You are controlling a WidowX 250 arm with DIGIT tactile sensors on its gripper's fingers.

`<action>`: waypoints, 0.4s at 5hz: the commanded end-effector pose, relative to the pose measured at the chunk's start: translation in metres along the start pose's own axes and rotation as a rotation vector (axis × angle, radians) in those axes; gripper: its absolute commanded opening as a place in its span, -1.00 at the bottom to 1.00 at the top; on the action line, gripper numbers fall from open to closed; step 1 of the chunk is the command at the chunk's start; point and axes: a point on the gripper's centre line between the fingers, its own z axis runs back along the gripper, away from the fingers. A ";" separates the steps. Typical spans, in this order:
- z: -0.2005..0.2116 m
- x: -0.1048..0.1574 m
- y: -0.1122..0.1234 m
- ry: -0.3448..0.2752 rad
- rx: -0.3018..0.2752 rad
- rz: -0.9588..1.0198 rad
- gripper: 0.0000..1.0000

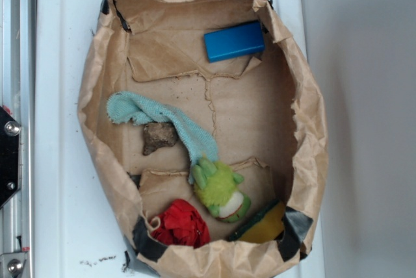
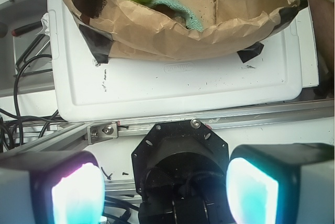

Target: Grab the blue block.

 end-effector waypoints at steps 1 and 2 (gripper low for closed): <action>0.000 0.000 0.000 0.000 0.000 0.000 1.00; -0.006 0.039 0.012 -0.091 0.000 0.021 1.00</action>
